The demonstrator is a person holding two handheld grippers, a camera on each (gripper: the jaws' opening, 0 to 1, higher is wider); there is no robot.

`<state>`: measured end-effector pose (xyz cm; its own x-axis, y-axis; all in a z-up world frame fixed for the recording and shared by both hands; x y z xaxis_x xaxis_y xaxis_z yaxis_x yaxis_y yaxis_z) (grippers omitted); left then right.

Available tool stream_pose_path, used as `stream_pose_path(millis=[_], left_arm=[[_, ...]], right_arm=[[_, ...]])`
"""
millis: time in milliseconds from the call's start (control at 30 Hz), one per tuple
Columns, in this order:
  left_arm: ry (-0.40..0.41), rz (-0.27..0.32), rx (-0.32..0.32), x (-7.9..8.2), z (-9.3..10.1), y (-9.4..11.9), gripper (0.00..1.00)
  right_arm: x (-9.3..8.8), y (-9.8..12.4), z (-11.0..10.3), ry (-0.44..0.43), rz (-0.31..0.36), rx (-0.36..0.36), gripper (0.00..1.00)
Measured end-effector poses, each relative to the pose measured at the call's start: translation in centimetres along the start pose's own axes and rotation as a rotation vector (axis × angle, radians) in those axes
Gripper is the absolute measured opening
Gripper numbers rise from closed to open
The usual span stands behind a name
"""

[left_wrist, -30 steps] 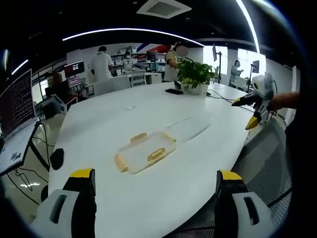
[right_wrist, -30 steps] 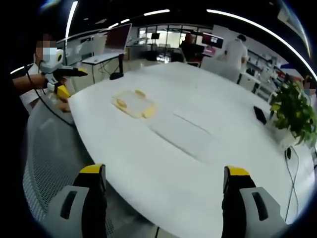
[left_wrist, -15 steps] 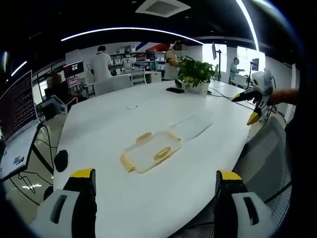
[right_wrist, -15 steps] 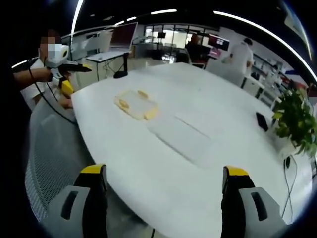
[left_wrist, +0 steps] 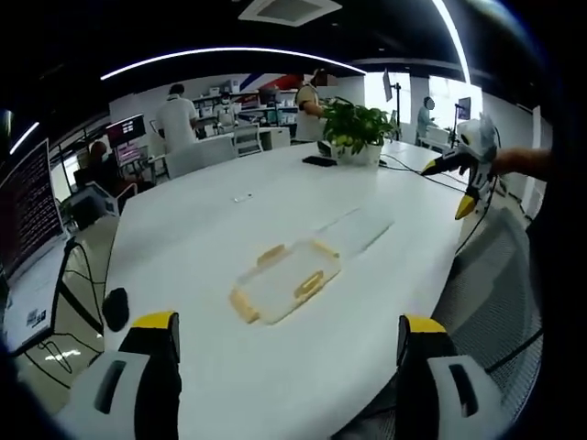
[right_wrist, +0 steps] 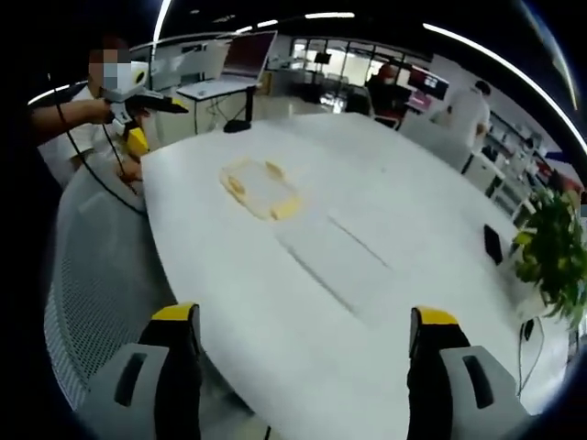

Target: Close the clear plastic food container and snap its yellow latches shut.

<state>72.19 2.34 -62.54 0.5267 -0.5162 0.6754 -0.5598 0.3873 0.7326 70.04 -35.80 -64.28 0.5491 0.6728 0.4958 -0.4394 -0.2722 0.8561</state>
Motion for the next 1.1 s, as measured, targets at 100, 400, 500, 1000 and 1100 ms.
stream_pose_path(millis=[100, 400, 500, 1000, 1100], left_arm=[[-0.010, 0.000, 0.000, 0.3, -0.4, -0.2, 0.95], [-0.050, -0.019, -0.024, 0.8, -1.2, -1.1, 0.95], [-0.073, -0.030, -0.031, 0.9, -1.5, -1.4, 0.95], [-0.172, -0.079, -0.062, 1.2, -2.3, -2.8, 0.89], [-0.191, -0.087, -0.067, 1.3, -2.4, -3.1, 0.87]], right_arm=[[0.3, -0.1, 0.1, 0.023, -0.015, 0.013, 0.93], [1.4, -0.7, 0.9, 0.069, -0.032, 0.038, 0.92], [2.0, -0.9, 1.0, 0.104, -0.039, 0.049, 0.91], [4.4, -2.8, 1.2, 0.211, -0.054, 0.112, 0.86], [4.8, -3.3, 1.4, 0.227, -0.062, 0.117, 0.85]])
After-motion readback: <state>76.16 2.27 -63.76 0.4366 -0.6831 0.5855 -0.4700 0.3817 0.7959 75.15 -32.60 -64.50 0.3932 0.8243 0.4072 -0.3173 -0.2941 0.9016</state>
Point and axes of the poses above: the point that each gripper's makers call its tool centre point, and the gripper's own axes: y roughly backward along the fingers, z roughly to its right, x roughly out of its top, the point moved 4 cm from there along y, roughly backward along the fingers, and after that the axes turned 14 degrees about -z, right-handed, at the moved point
